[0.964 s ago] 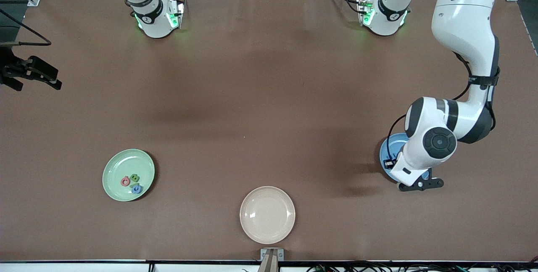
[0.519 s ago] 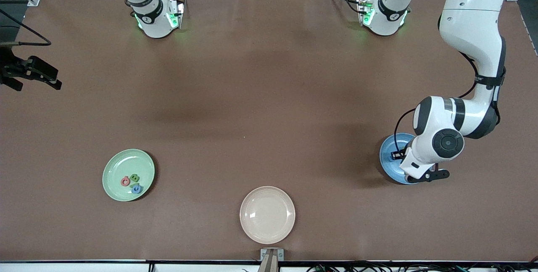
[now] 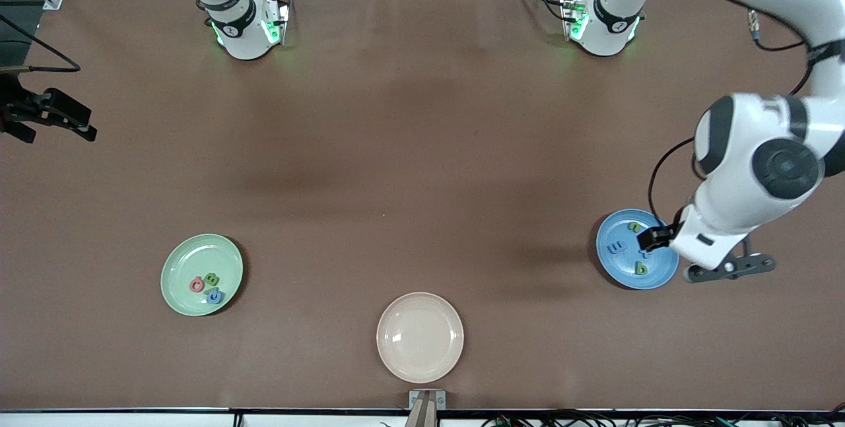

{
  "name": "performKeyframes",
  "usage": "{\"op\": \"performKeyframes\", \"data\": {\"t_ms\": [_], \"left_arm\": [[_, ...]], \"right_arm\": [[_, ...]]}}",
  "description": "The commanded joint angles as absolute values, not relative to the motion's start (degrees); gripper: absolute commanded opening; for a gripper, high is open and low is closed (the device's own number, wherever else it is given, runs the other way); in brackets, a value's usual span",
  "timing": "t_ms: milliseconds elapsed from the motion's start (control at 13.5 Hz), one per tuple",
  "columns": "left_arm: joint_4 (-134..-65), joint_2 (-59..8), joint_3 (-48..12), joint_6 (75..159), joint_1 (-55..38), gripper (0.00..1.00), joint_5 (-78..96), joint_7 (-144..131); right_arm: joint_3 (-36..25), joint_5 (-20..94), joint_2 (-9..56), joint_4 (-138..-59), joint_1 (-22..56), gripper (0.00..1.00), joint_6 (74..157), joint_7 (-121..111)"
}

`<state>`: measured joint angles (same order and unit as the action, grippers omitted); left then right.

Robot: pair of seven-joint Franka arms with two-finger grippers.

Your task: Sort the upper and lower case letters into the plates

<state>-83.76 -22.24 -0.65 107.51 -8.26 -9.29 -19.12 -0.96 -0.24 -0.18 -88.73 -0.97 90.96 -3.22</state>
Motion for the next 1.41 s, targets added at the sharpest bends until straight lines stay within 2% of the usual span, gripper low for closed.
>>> {"op": "performKeyframes", "data": {"t_ms": [0, 148, 519, 668, 1038, 1113, 1335], "left_arm": [[-79.54, -18.65, -1.58, 101.17, -8.35, 1.00, -9.05, -18.11], [-79.72, -14.79, -2.54, 99.59, -8.18, 1.00, -7.57, -17.06], [-80.76, -7.14, -2.72, 88.35, -6.34, 1.00, -5.63, -10.75], [-86.80, -1.87, -6.74, 88.42, -0.99, 1.00, -3.70, -7.48], [-98.85, 7.45, -7.21, 91.65, -0.18, 1.00, -0.71, -7.65], [-100.44, 8.60, -6.86, 92.54, -0.26, 1.00, -0.62, -7.65], [-99.58, 8.79, -6.24, 92.46, -0.44, 1.00, -0.53, -8.18]], "right_arm": [[-0.44, 0.44, 0.09, -87.98, -1.85, 1.00, 90.62, -3.16], [-0.44, 0.35, 0.09, -87.98, -1.85, 1.00, 90.62, -3.16], [-0.44, -0.53, 0.96, -87.98, -3.24, 1.00, 90.79, -4.30], [-0.44, -0.35, 1.67, -87.89, -4.30, 1.00, 90.79, -5.18], [-0.44, -0.26, 1.76, -87.36, -4.31, 1.00, 90.79, -5.36], [-0.44, -0.26, 1.76, -87.36, -4.31, 1.00, 90.79, -5.36], [-0.35, -0.18, 1.76, -87.36, -4.22, 1.00, 90.70, -5.36]]}}
